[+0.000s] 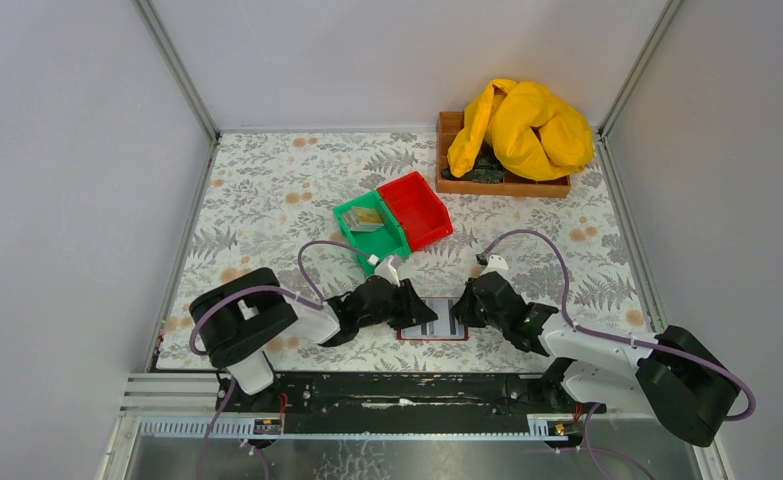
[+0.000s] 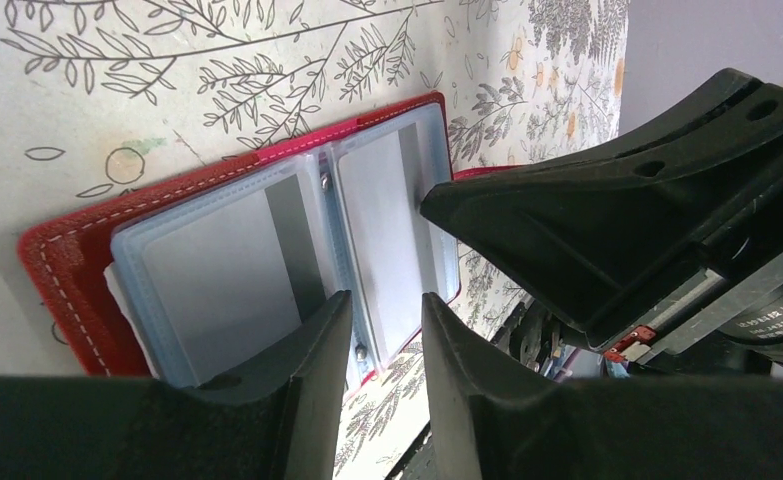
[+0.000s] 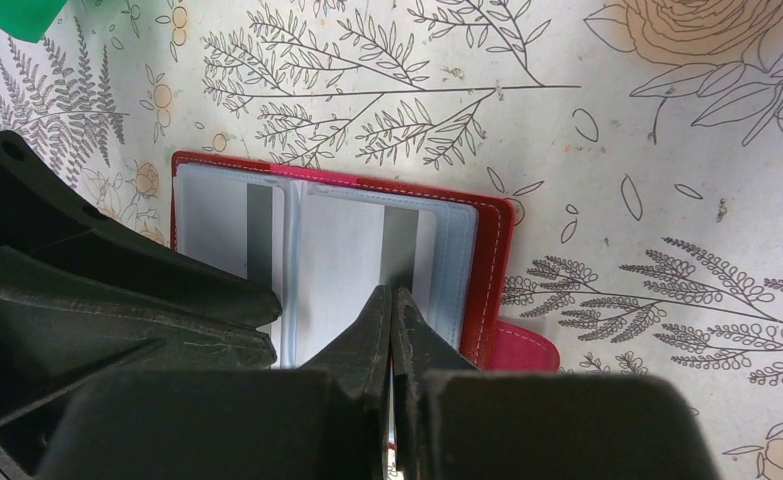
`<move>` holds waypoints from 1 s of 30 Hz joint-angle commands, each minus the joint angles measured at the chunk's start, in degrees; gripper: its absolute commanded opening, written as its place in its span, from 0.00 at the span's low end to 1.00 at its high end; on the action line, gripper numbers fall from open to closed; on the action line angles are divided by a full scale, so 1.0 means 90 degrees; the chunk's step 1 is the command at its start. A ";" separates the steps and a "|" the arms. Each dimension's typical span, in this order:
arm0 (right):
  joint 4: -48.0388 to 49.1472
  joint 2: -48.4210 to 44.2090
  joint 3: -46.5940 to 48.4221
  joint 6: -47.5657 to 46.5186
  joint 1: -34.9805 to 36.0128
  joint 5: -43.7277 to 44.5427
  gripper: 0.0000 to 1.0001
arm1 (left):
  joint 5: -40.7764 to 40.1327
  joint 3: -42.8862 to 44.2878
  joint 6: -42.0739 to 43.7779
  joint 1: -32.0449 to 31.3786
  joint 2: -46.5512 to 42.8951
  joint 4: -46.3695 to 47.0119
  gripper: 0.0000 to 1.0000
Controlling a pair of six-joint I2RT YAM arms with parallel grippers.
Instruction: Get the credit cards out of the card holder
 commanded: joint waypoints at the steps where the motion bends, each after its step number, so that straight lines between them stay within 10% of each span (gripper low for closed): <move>1: -0.0043 -0.0030 -0.0101 0.0039 -0.0028 -0.0048 0.00 | 0.0014 0.0048 -0.0052 -0.0029 0.0167 0.0519 0.39; 30: 0.0048 0.0007 -0.0187 0.0042 -0.0033 -0.0116 0.00 | 0.0362 0.0360 -0.0146 -0.0188 0.1061 0.1584 0.37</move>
